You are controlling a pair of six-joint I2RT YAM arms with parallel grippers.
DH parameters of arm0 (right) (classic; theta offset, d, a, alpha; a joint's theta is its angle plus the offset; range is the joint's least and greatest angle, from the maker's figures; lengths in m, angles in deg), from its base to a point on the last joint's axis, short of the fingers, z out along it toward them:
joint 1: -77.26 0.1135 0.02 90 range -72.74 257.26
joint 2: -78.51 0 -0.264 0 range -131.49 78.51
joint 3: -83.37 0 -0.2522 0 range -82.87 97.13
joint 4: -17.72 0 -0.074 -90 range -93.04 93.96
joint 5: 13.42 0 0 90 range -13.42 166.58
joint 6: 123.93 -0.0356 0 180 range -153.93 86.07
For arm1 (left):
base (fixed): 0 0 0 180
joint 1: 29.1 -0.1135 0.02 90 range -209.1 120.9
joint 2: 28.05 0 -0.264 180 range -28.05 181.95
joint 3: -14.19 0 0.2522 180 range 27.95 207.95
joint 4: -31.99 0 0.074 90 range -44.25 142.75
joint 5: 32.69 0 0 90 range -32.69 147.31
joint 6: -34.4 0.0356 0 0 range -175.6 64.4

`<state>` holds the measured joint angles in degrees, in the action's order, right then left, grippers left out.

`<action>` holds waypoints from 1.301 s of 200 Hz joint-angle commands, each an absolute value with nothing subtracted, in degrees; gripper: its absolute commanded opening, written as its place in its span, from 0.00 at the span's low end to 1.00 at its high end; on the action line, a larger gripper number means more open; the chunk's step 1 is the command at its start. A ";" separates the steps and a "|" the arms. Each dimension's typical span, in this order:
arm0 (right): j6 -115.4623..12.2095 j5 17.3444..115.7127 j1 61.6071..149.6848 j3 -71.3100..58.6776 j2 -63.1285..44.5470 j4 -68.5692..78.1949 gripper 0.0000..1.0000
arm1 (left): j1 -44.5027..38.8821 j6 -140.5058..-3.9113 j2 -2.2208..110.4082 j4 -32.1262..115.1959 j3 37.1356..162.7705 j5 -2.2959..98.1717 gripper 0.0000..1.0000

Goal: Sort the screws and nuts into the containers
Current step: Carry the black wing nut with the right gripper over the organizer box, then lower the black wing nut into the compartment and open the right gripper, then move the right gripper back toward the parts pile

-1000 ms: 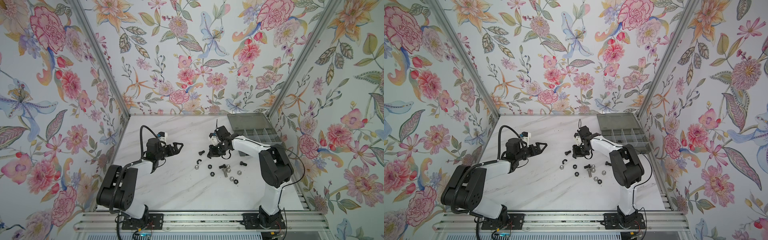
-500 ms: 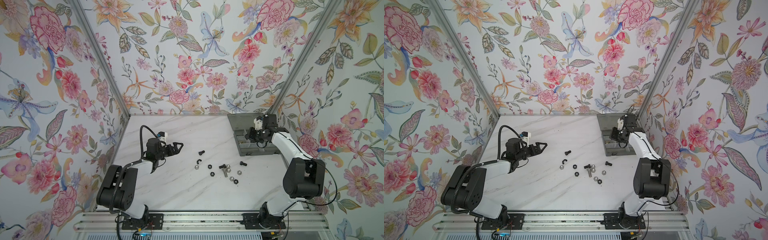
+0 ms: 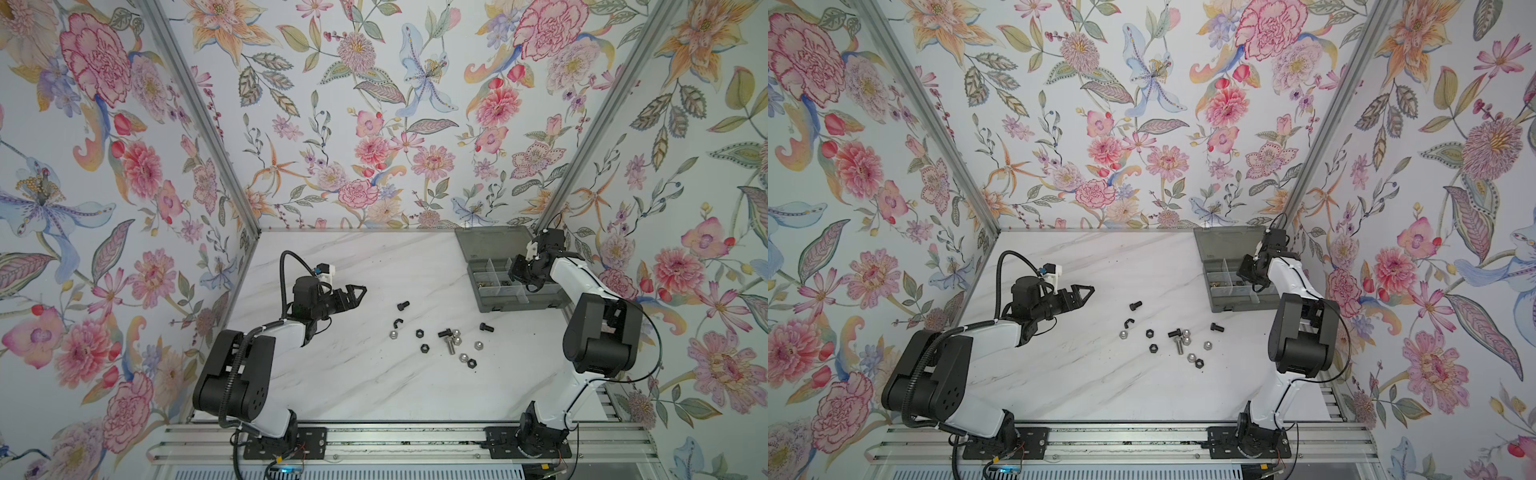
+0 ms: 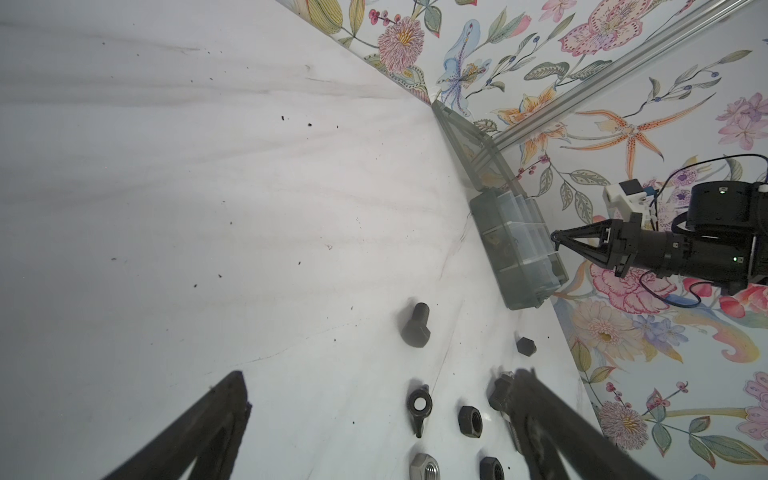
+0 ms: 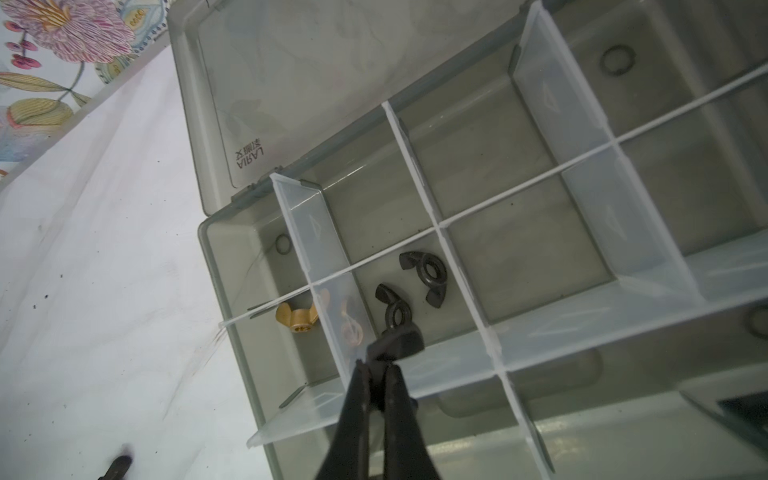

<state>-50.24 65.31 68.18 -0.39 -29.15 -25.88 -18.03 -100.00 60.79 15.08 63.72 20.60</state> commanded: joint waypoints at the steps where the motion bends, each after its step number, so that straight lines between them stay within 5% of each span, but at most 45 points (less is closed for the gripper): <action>1: -50.69 65.82 67.97 2.35 -30.91 -26.58 0.00 | -17.59 -99.55 60.81 15.33 65.17 20.94 0.99; 72: -50.36 65.41 68.21 3.70 -34.98 -26.54 0.00 | -17.60 -99.47 60.98 15.05 65.33 20.85 1.00; 114: -50.54 65.56 68.30 4.53 -35.18 -26.62 0.19 | -17.59 -99.42 60.55 15.23 64.22 21.00 0.99; 172: -50.53 62.93 68.88 4.60 -30.38 -29.01 0.24 | -17.59 -98.98 59.93 15.34 63.79 21.27 0.99; 260: -55.00 60.79 85.55 -8.36 -14.92 -31.02 0.36 | -17.61 -98.14 59.94 16.49 63.76 22.97 0.99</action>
